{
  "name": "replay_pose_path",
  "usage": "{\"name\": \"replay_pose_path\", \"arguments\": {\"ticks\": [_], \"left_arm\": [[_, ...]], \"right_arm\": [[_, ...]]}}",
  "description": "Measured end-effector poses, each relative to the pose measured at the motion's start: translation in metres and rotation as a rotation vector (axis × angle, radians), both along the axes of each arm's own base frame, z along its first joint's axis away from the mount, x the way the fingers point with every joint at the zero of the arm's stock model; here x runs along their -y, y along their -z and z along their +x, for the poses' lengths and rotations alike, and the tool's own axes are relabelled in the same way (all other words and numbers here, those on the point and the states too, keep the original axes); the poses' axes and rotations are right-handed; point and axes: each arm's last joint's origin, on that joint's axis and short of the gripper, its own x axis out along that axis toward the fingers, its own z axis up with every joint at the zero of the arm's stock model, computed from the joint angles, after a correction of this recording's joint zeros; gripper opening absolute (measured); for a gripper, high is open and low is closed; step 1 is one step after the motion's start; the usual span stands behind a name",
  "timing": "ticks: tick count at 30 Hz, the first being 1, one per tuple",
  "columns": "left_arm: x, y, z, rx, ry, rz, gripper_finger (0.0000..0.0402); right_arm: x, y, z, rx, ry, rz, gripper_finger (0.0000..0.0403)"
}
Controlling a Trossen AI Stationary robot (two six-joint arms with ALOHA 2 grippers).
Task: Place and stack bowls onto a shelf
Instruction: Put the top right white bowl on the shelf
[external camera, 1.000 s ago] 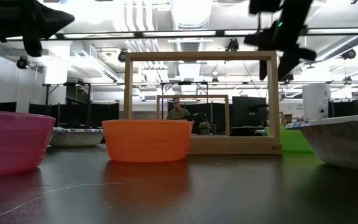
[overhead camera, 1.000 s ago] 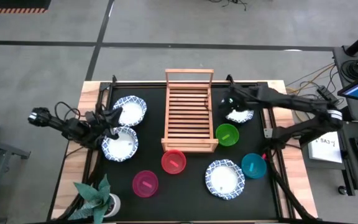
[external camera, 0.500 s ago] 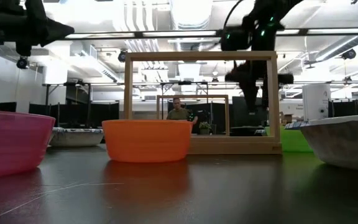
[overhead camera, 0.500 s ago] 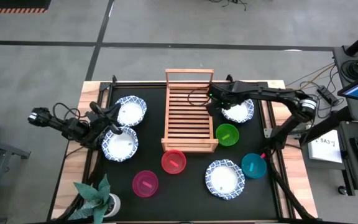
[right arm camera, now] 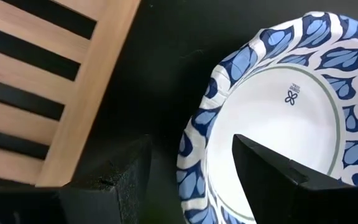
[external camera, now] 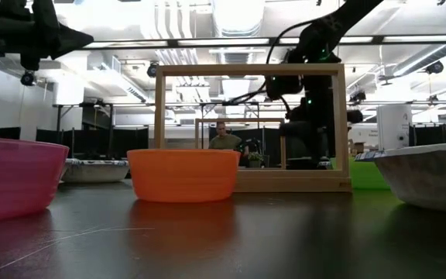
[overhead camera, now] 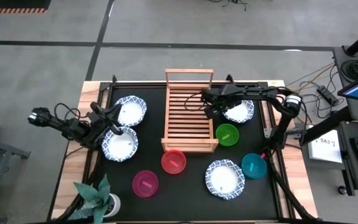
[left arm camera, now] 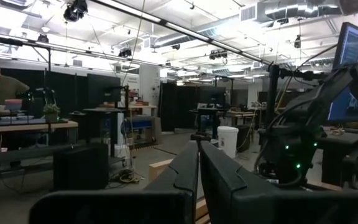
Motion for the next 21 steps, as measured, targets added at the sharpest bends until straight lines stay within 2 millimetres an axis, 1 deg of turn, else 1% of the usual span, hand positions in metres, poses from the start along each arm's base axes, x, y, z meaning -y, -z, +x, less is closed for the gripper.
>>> {"name": "replay_pose_path", "arguments": {"ticks": [7,10,13,19,20,21], "left_arm": [[0.0,0.0,0.0,0.006,0.003,-0.006,0.0],[0.0,0.0,0.0,0.008,0.004,-0.008,0.0],[0.0,0.0,0.0,0.017,0.008,-0.017,0.0],[0.0,0.0001,0.0001,0.019,0.01,-0.02,0.0],[0.0,0.0001,0.0001,0.019,0.01,-0.02,0.0],[0.0,0.0001,0.0001,0.02,0.01,-0.02,0.0]], "right_arm": [[0.004,0.0077,-0.0008,-0.018,0.01,0.005,0.0214],[0.004,0.0081,-0.0002,-0.011,0.009,0.003,0.0204],[0.0041,0.0087,0.0001,-0.006,0.009,0.0,0.0165],[0.0038,0.0096,-0.0006,-0.011,0.007,0.001,0.0047],[0.0038,0.0095,-0.0007,-0.013,0.003,0.0,0.003],[0.0036,0.009,-0.0008,-0.013,0.0,0.0,0.0021]]}}
